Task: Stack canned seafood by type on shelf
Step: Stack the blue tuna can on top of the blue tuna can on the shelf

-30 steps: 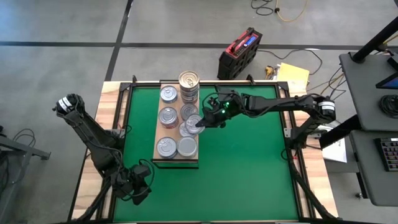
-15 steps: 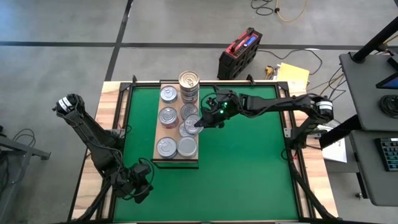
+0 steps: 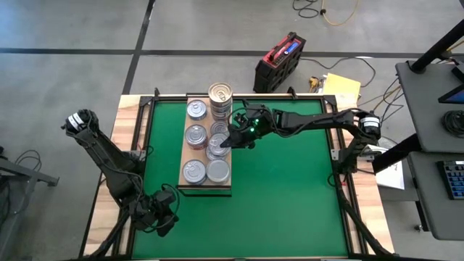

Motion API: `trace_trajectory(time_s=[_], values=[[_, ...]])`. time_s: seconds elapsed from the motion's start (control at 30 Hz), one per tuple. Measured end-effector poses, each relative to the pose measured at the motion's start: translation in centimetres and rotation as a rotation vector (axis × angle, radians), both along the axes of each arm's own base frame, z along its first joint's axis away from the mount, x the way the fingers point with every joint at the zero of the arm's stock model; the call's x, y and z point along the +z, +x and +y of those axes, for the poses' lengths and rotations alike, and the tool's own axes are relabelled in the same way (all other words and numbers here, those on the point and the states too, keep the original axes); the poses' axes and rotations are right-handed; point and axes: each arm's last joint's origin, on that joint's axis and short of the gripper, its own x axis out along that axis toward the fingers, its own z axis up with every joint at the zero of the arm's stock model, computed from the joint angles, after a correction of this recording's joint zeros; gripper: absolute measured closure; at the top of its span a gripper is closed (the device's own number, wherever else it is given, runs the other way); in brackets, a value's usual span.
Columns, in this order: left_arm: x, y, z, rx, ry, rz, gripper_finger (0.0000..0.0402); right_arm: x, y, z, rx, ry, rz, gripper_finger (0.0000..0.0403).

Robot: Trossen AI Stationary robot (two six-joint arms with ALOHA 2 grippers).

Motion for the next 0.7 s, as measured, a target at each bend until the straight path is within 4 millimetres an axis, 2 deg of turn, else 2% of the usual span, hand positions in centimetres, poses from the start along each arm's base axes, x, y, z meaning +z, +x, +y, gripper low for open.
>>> trace_trajectory(time_s=[0.57,0.7], values=[[0.0,0.01,0.02,-0.016,0.02,-0.011,0.0402,0.23,0.11,0.46,0.025,-0.008,-0.004,0.0272],[0.0,0.01,0.03,-0.015,0.02,-0.011,0.0402,0.25,0.12,0.52,0.029,-0.01,-0.005,0.0248]])
